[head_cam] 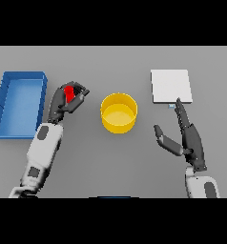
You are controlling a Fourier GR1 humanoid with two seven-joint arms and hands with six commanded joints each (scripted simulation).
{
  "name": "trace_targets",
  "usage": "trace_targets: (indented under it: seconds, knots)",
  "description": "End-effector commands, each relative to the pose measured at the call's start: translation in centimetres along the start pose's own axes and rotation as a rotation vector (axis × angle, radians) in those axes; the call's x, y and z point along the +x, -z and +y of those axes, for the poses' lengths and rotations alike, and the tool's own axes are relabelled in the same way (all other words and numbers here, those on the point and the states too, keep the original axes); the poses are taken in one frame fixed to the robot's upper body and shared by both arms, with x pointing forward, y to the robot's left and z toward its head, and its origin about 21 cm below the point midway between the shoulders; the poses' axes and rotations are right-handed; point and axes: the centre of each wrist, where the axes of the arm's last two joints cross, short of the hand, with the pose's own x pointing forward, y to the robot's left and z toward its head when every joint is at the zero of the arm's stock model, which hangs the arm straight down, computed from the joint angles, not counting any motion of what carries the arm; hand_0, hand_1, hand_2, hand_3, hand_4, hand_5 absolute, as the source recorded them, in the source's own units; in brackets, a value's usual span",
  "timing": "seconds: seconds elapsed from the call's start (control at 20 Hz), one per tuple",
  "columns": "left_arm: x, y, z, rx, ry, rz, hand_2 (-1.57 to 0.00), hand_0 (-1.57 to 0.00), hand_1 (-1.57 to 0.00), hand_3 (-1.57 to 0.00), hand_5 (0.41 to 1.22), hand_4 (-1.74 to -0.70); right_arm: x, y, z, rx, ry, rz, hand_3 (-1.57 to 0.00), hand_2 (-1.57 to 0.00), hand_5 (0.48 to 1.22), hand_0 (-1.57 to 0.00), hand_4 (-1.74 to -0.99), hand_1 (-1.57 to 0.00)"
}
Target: Pick up the red beaker and tilt it to pour out 1 green nut into yellow bowl. Pick up the yellow bowl and place it on the metallic measuring scale.
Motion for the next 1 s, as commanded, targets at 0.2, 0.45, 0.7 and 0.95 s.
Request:
trace_targets:
  seconds: [0.2,0.45,0.7,0.95]
  knots:
    - [0.4,0.3,0.2,-0.014,0.021,-0.001,-1.38,-1.36,-1.36,-1.30,1.163,-1.56,0.1,0.0,0.0,0.002,0.005,-0.012,0.00,0.00,0.646,0.00,-1.251,0.00]
    - [1.4,0.7,0.8,-0.023,-0.116,-0.060,-1.51,-1.50,-1.50,-1.48,1.150,-1.66,-0.1,-0.1,0.4,0.004,0.005,-0.002,0.00,0.00,0.644,0.00,-1.246,0.00]
    - [4.2,1.1,1.9,-0.060,-0.120,-0.120,-1.55,-1.55,-1.55,-1.54,1.132,-1.71,-0.2,0.2,0.5,0.008,-0.010,-0.013,0.00,0.00,0.647,0.00,-1.227,0.00]
    - [5.8,1.0,2.2,-0.096,-0.017,-0.133,-1.56,-1.56,-1.56,-1.55,1.135,-1.72,-0.6,0.0,0.4,0.000,-0.060,-0.042,0.00,0.00,0.660,0.00,-1.219,0.00]
